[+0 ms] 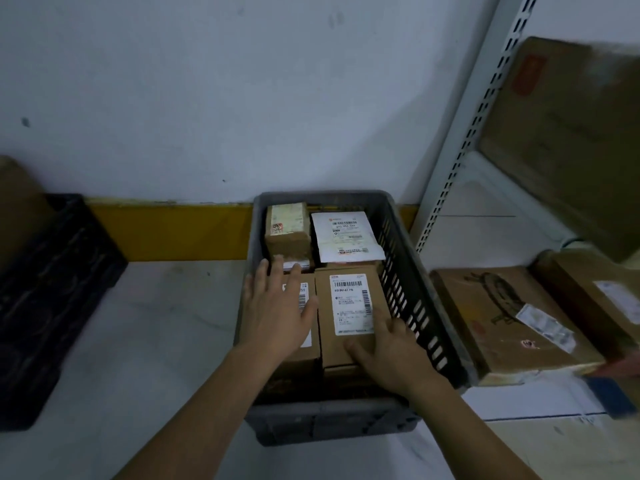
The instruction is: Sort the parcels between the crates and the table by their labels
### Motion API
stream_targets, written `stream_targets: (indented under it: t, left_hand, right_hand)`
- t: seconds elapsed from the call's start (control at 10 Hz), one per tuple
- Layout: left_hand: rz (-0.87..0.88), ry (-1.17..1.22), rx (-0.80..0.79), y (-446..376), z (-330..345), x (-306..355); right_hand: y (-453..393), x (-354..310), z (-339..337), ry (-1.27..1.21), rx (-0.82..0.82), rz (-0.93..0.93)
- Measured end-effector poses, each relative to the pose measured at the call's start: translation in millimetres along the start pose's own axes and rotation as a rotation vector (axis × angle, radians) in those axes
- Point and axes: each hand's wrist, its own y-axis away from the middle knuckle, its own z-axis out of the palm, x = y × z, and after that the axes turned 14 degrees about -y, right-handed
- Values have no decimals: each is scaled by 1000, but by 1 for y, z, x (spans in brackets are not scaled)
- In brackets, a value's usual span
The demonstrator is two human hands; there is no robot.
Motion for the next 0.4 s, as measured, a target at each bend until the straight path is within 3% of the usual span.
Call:
stream_targets:
  t: [0.2,0.4]
  left_hand:
    - [-59,-45,-40,8,-13,17]
    - [-105,-53,-12,5,-22,11]
  right_hand:
    - [3,1,-11,73,29,-104]
    - [35,-9,-94,-16,165,-432]
